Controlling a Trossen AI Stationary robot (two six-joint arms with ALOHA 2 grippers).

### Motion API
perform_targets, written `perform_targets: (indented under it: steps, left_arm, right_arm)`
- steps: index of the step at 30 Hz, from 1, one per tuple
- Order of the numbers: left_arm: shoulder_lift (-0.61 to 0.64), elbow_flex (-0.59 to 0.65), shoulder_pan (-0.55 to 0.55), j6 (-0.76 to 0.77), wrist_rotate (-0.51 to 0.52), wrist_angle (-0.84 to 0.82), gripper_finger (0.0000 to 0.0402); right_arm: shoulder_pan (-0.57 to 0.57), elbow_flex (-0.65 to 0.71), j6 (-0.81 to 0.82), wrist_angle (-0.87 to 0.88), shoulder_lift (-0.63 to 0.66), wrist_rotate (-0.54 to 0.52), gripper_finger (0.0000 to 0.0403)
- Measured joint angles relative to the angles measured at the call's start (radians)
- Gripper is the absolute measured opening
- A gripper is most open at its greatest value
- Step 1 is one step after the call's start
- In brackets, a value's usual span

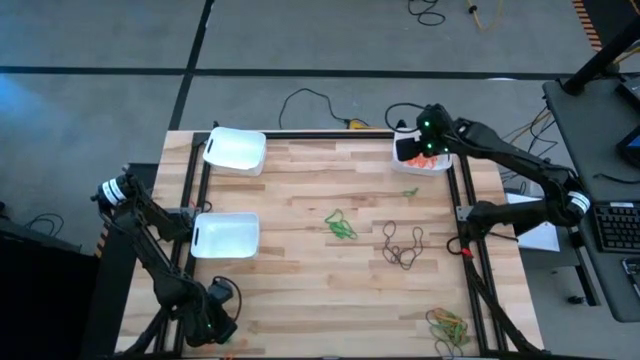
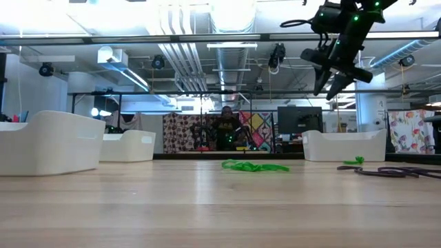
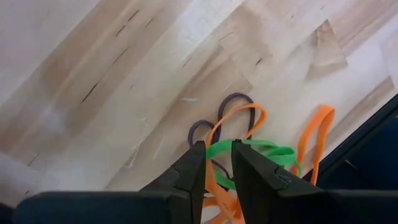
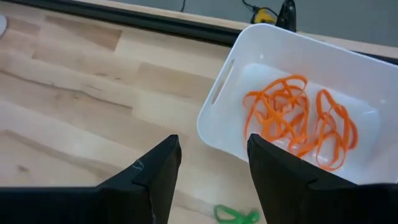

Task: Sort rubber bands into baskets
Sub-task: Put the green rubber band into the bottom white bin

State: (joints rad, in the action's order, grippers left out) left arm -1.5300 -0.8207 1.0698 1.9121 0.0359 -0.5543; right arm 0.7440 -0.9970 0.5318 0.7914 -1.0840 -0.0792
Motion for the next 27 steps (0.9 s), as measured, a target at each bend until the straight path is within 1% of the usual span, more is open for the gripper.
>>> perform_targets:
  steps: [5,9,21,27]
  left_arm:
    - [-0.010,0.001,0.000,-0.018,-0.004,0.007,0.0063]
    - [-0.022,0.001,0.000,-0.033,-0.026,0.011,0.0063]
    - [-0.034,0.005,0.000,-0.070,-0.023,-0.004,0.0062]
    - [-0.034,0.006,0.000,-0.071,-0.022,0.006,0.0049]
  right_arm:
    - [-0.019,0.000,0.029,-0.002,-0.005,0.000,0.0178]
    - [-0.025,0.000,0.037,-0.003,-0.005,0.000,0.0178]
    - [-0.026,0.000,0.047,-0.004,-0.005,-0.001,0.0178]
    - [-0.026,0.000,0.044,-0.004,-0.005,-0.002,0.0178]
